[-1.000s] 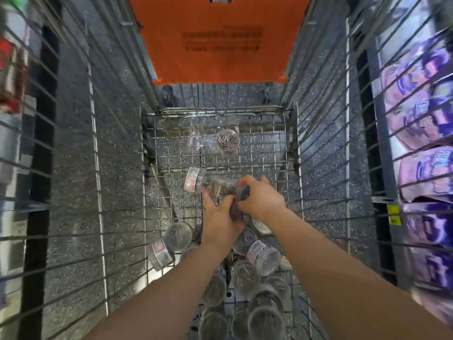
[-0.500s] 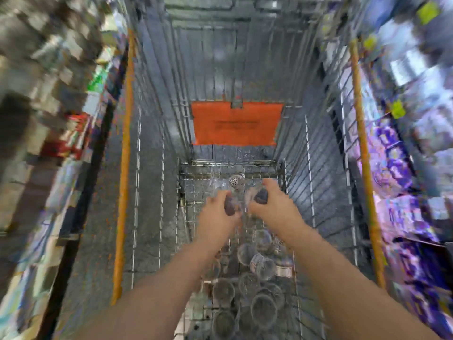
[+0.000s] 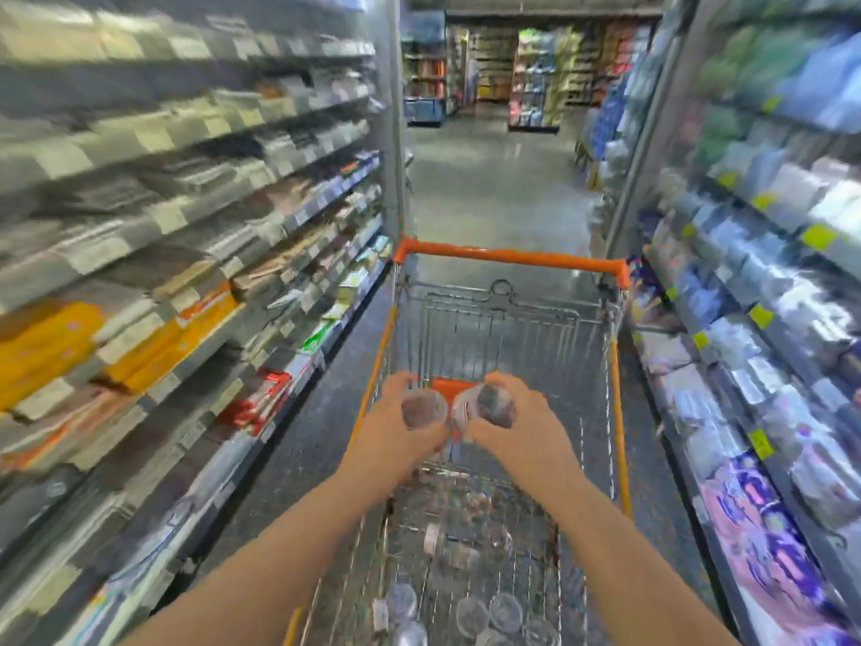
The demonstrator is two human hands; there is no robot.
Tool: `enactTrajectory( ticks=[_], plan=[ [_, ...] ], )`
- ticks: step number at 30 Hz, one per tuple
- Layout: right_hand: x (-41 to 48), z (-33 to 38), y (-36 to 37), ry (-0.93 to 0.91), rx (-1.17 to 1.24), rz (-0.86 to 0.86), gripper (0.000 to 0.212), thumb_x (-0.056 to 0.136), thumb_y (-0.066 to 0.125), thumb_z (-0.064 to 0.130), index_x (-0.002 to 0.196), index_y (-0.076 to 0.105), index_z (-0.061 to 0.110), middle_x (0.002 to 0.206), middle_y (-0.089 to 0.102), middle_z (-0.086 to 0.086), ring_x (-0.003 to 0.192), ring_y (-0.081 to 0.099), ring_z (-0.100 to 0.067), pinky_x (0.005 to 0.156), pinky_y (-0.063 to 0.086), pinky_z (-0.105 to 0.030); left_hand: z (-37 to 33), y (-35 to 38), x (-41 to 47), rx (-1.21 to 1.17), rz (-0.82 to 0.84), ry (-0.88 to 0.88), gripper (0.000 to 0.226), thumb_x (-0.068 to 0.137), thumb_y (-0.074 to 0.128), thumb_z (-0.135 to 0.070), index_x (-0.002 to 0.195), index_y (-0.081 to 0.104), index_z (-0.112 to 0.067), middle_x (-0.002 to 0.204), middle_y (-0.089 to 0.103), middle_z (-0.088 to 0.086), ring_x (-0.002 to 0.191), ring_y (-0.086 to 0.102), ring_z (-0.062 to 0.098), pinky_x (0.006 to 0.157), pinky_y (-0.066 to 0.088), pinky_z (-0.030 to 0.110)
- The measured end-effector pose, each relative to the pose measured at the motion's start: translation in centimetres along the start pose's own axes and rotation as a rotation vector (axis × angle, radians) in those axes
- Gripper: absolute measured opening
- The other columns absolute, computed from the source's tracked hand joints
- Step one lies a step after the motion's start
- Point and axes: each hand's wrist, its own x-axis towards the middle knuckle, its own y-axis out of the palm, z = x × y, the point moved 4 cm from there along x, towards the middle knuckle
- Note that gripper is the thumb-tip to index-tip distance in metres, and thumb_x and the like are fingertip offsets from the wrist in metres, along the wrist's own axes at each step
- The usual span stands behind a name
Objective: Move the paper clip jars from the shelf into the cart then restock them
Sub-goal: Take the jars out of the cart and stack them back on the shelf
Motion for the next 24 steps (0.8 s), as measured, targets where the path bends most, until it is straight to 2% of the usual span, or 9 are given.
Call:
enactTrajectory(
  ticks=[3,6,8,10,13,15,18,22,24],
  plan=[
    [-2.3,4.2,-1.6,-0.128,0.037,-0.010,0.065,0.080,0.068,0.040,0.136,0.036,0.035,0.123,0.042,0.012,0.106,0.042,-0.004,0.083,0.033,-0.022,-3.3,-3.9,-3.4,-0.001,-0.173,0.032,0.055,0.074,0.071,-0.047,0.111,0.037,-0.028,0.093,0.059,-0.013,0.080,0.059,0.008,0.059,0.039,0.019],
    [-4.9,8.2,-2.7,-0.215,0.100,-0.047,0.068,0.077,0.070,0.047,0.133,0.036,0.031,0.112,0.050,0.016,0.095,0.051,-0.002,0.075,0.039,-0.018,-5.5,-7.2,-6.7,0.026,-0.288,0.052,0.047,0.073,0.072,-0.040,0.103,0.039,-0.027,0.088,0.056,-0.009,0.073,0.055,0.004,0.057,0.040,0.021],
    [-6.3,11.2,-3.3,-0.328,0.105,-0.090,0.065,0.074,0.073,0.047,0.128,0.042,0.026,0.097,0.053,0.020,0.080,0.054,0.007,0.065,0.039,-0.006,-6.9,-9.5,-8.8,0.035,-0.328,0.082,0.045,0.072,0.072,-0.043,0.103,0.042,-0.030,0.092,0.058,-0.011,0.078,0.058,0.005,0.064,0.046,0.026],
    [-7.4,14.4,-3.5,-0.433,0.129,-0.092,0.061,0.074,0.073,0.046,0.124,0.046,0.024,0.094,0.049,0.029,0.077,0.048,0.020,0.063,0.034,0.003,-8.0,-12.3,-10.9,0.019,-0.382,0.099,0.038,0.075,0.071,-0.042,0.099,0.043,-0.035,0.090,0.058,-0.018,0.076,0.058,-0.003,0.063,0.046,0.020],
    [-8.8,19.4,-2.5,-0.493,0.209,0.069,0.051,0.075,0.072,0.041,0.116,0.040,0.037,0.096,0.046,0.036,0.075,0.049,0.023,0.062,0.036,0.002,-9.1,-17.1,-14.1,-0.022,-0.490,0.109,0.035,0.076,0.071,-0.038,0.099,0.045,-0.036,0.087,0.058,-0.019,0.071,0.057,-0.008,0.059,0.043,0.011],
    [-9.7,22.9,-0.9,-0.568,0.264,0.139,0.046,0.074,0.073,0.041,0.108,0.042,0.039,0.098,0.050,0.032,0.073,0.050,0.021,0.062,0.037,-0.002,-9.0,-20.8,-16.6,-0.038,-0.583,0.097,0.036,0.074,0.072,-0.039,0.101,0.047,-0.036,0.087,0.059,-0.017,0.071,0.057,-0.003,0.065,0.047,0.017],
    [-10.8,27.8,3.2,-0.647,0.300,0.255,0.051,0.070,0.071,0.047,0.112,0.044,0.037,0.105,0.051,0.028,0.066,0.049,0.015,0.060,0.039,-0.007,-8.0,-26.5,-20.4,-0.010,-0.705,0.059,0.039,0.074,0.072,-0.039,0.105,0.047,-0.037,0.090,0.056,-0.019,0.071,0.055,-0.007,0.056,0.042,0.007],
    [-13.2,35.2,10.7,-0.747,0.360,0.406,0.049,0.068,0.071,0.045,0.108,0.043,0.043,0.106,0.048,0.032,0.087,0.050,0.015,0.064,0.041,-0.007,-5.2,-35.5,-26.5,0.048,-0.899,0.006,0.044,0.075,0.072,-0.035,0.109,0.044,-0.033,0.093,0.055,-0.014,0.076,0.055,0.000,0.057,0.044,0.008],
    [-14.9,39.1,14.7,-0.805,0.365,0.447,0.044,0.072,0.070,0.040,0.107,0.044,0.040,0.102,0.050,0.030,0.080,0.052,0.013,0.059,0.040,-0.004,-3.5,-40.3,-29.7,0.052,-0.998,-0.002,0.044,0.076,0.073,-0.031,0.109,0.044,-0.027,0.093,0.058,-0.009,0.078,0.058,0.004,0.062,0.047,0.012]
  ],
)
